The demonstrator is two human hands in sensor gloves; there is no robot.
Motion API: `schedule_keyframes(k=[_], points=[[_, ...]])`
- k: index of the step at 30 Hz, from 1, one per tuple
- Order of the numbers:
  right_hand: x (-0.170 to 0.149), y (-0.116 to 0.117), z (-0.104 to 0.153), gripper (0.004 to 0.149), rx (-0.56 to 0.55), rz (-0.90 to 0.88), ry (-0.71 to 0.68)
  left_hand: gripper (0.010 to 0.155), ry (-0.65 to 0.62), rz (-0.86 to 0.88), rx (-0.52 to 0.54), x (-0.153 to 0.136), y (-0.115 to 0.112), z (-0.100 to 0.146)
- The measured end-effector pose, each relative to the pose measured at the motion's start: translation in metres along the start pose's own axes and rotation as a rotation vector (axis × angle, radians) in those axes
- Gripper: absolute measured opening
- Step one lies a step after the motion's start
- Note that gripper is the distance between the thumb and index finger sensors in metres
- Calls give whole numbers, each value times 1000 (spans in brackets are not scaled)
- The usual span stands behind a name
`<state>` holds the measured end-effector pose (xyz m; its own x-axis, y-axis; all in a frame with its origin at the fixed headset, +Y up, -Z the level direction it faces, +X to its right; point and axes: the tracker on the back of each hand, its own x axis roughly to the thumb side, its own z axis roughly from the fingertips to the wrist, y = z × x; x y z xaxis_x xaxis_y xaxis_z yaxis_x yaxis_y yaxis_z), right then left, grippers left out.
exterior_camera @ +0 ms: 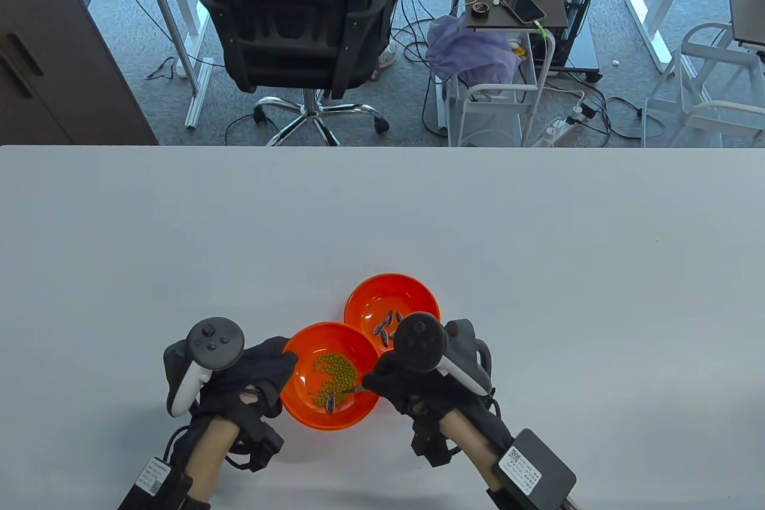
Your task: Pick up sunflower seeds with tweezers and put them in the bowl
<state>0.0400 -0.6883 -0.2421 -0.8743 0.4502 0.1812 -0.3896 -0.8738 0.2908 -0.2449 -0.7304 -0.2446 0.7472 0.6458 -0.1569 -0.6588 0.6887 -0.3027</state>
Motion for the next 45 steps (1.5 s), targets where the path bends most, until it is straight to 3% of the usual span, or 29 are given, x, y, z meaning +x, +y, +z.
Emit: schedule_keyframes(k=[21, 28, 39, 45], points=[[13, 15, 3, 35, -53, 58, -43, 49, 1, -6, 0, 0, -1, 0], [12, 7, 4, 34, -97, 32, -40, 49, 2, 1, 1, 0, 0, 0], [-24, -26, 1, 34, -263, -188, 80, 49, 7, 0, 0, -1, 0, 0], [-55, -34, -6, 34, -336, -198, 197, 49, 12, 3, 1, -1, 0, -1]])
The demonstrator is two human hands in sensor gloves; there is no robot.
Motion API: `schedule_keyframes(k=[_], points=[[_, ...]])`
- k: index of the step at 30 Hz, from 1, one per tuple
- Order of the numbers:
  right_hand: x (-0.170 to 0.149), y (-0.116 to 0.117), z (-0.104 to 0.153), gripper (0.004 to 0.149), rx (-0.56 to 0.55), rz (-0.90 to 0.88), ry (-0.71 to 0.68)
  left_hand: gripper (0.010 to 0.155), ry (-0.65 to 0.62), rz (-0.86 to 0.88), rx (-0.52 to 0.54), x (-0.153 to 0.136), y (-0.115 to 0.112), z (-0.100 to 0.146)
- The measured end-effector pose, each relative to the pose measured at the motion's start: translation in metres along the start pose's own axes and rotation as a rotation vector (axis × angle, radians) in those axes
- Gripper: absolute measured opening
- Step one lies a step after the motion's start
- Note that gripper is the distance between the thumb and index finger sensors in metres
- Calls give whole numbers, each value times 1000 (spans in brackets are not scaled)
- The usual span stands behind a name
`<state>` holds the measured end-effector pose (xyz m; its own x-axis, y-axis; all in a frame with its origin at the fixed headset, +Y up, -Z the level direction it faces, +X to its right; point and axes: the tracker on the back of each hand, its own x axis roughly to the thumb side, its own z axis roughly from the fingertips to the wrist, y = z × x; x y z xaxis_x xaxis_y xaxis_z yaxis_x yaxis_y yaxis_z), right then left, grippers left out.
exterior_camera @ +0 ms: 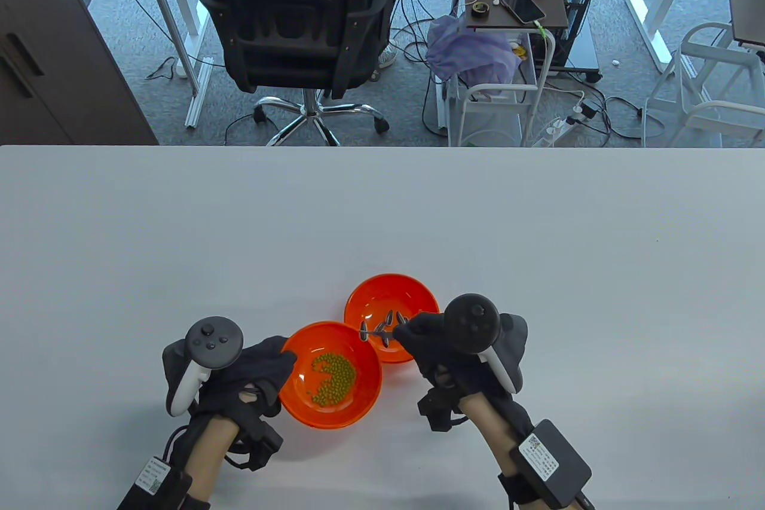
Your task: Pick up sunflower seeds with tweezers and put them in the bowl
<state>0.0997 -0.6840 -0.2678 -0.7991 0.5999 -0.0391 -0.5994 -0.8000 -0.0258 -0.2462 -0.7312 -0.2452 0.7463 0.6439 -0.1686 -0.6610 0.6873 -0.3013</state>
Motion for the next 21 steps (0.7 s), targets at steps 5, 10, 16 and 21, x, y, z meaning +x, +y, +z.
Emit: schedule_keyframes(k=[5, 10, 16, 21], points=[[-21, 3, -12, 34, -17, 49, 80, 49, 4, 0, -1, 0, 0, 0], [-30, 11, -17, 34, -13, 108, 118, 49, 6, 0, -1, -1, 0, -1], [-32, 13, -19, 36, -32, 124, 125, 49, 8, 2, 0, -1, 1, -1], [-35, 9, -20, 37, -22, 96, 129, 49, 13, 12, 8, -2, 3, -1]])
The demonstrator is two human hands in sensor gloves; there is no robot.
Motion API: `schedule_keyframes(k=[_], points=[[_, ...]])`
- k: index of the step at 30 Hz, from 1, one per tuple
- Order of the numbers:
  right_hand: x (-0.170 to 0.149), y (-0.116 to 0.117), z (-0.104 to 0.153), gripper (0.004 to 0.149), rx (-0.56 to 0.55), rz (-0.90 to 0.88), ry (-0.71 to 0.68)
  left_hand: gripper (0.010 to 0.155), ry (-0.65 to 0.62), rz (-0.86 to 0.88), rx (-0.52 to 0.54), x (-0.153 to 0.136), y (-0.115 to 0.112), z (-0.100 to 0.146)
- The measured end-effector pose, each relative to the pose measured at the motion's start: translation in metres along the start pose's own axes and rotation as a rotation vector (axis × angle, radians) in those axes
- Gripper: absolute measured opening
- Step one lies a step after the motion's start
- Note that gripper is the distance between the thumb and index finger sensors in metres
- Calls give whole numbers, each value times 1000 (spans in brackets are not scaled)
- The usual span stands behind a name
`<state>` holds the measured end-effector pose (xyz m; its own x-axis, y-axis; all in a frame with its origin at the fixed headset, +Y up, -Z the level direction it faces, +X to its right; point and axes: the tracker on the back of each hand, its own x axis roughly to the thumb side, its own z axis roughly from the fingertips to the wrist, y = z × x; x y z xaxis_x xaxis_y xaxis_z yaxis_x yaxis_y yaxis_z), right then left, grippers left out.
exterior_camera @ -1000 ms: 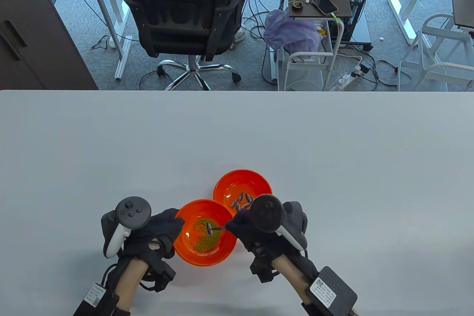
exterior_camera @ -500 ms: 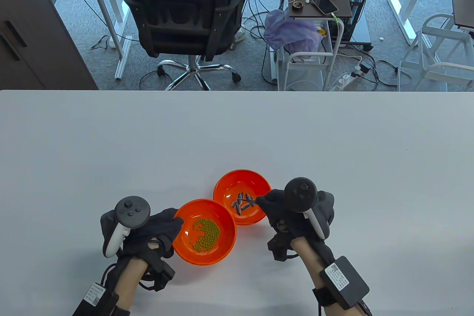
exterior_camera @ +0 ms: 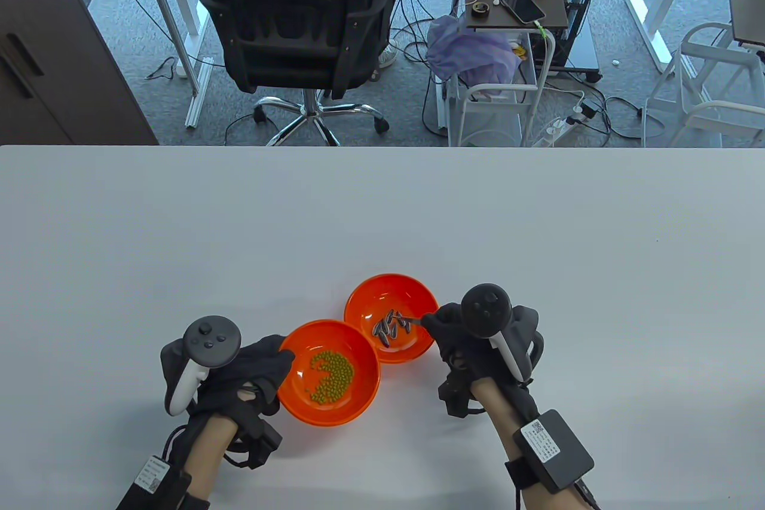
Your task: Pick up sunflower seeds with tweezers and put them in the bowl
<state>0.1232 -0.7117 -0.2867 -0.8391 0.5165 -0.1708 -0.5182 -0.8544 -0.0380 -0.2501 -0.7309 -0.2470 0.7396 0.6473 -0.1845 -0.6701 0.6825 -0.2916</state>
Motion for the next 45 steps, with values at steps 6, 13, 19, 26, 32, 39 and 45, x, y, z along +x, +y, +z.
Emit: schedule_keyframes(k=[6, 13, 19, 26, 32, 39, 45], points=[[-3, -5, -1, 37, 44, -17, -12, 49, 29, 52, 43, -9, 7, -3], [-7, -7, -2, 34, 14, -16, 3, 49, 117, 146, 114, -30, 18, -12], [-8, -7, -2, 35, 9, -24, 1, 49, 201, 209, 176, -51, 25, -19], [-9, -7, -2, 36, 12, -19, 4, 51, 262, 221, 206, -62, 24, -23], [-9, -8, -1, 36, 19, -11, 4, 51, 275, 208, 209, -63, 22, -25], [-11, -10, -1, 35, 8, -9, 5, 53, 301, 209, 215, -66, 22, -24], [-15, -13, -1, 35, -11, -8, 19, 61, 317, 91, 306, -62, 32, -18]])
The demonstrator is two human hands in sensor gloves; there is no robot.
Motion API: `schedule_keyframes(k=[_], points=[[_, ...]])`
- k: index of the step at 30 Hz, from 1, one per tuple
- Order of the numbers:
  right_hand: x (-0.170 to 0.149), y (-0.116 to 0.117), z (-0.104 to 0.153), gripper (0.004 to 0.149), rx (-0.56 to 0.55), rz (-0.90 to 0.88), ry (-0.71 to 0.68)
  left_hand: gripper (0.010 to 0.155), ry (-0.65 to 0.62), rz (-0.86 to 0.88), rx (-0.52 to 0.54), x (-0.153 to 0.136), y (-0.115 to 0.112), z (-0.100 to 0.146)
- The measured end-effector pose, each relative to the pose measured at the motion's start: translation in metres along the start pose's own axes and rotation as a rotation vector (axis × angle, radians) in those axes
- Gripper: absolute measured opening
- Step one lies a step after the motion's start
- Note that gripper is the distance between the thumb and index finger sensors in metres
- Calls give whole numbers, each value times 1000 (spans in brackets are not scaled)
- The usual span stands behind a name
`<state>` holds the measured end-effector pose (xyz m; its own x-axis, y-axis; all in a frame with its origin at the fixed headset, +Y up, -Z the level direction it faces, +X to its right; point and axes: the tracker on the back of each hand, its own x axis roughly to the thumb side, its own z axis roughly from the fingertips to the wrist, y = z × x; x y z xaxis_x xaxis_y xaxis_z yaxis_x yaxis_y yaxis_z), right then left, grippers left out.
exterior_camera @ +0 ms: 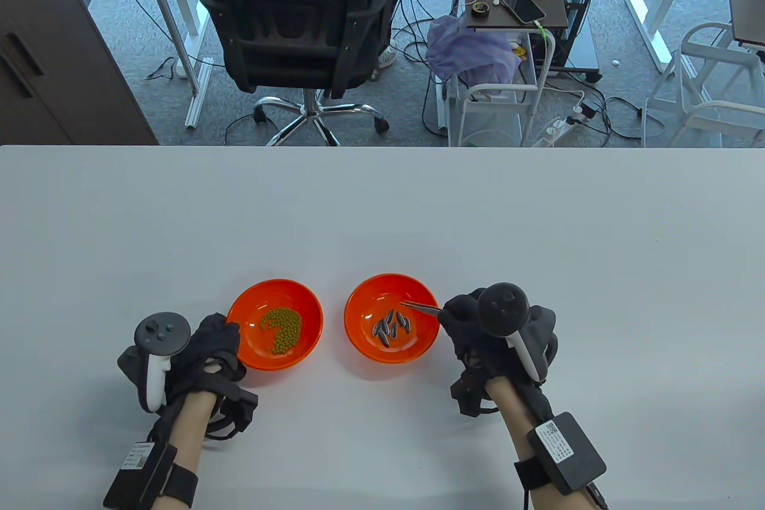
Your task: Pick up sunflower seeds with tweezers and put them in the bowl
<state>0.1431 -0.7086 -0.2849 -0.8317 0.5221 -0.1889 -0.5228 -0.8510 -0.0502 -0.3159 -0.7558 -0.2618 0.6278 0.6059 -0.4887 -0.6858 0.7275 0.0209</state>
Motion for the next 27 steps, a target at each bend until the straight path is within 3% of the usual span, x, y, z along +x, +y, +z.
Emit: schedule_keyframes(k=[10, 21, 27], points=[[-15, -14, -4, 35, -73, 25, 43, 67, -309, -397, 263, 40, 3, 29], [-48, -29, -6, 34, -176, 220, 60, 70, -564, -637, 256, 76, -24, 60], [-62, -23, -5, 34, -177, 345, 41, 70, -605, -662, 211, 81, -33, 65]])
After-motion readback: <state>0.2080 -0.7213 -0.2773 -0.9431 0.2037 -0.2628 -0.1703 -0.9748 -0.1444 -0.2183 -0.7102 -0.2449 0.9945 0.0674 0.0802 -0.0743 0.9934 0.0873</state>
